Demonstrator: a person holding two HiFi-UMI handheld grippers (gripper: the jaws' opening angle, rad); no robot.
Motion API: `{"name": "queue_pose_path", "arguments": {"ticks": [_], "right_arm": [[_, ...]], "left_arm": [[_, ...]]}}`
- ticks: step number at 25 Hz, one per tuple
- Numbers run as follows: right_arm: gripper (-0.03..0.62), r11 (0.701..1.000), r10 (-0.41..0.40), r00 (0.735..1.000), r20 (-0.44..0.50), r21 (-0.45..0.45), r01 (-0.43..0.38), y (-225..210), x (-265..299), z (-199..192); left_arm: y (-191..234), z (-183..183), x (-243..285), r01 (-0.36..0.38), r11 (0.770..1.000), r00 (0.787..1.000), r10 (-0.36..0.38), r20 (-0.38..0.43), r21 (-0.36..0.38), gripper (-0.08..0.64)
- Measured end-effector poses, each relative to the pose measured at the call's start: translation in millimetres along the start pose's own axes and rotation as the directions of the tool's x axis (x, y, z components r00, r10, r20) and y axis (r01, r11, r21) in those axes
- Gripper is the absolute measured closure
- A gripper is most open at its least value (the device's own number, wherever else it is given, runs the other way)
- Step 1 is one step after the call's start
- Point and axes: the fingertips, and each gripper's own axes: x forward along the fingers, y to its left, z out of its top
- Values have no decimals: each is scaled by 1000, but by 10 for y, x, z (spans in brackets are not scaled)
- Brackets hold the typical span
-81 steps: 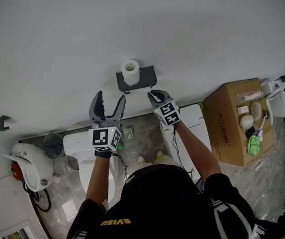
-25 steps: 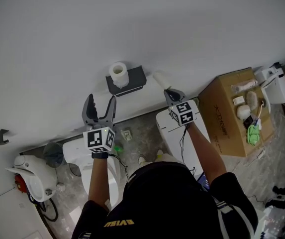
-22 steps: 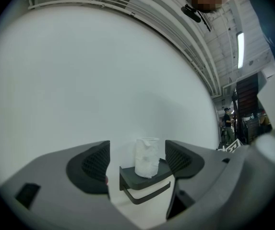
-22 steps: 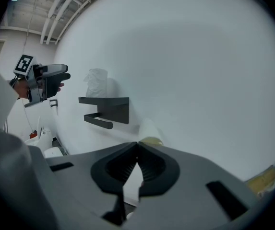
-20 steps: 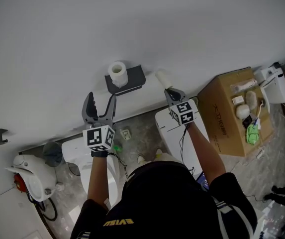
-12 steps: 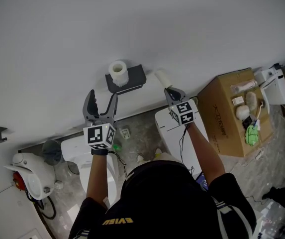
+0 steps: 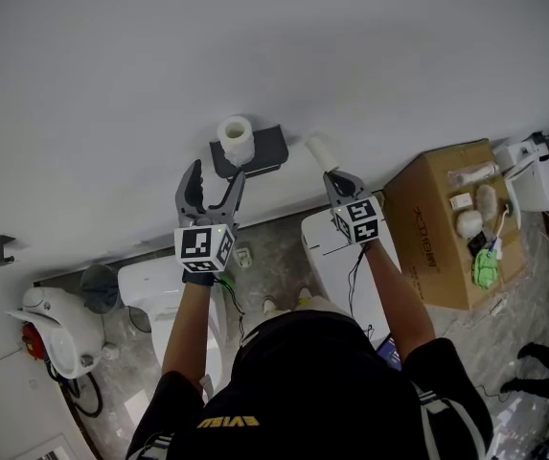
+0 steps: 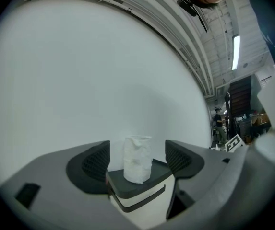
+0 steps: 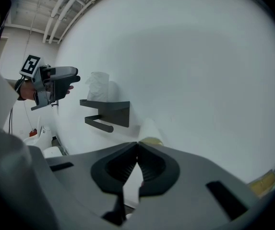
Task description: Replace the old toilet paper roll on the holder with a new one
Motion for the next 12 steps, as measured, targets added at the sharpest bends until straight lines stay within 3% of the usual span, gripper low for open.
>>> {"name": "queue_pose_path", "arguments": {"ticks": [12], "right_arm": [[594,1000,-13,1000,6,-6,13,-73,-85,36]], "left_arm": [[-124,-75,360,50,998,998,-49,-30,48,190]]}}
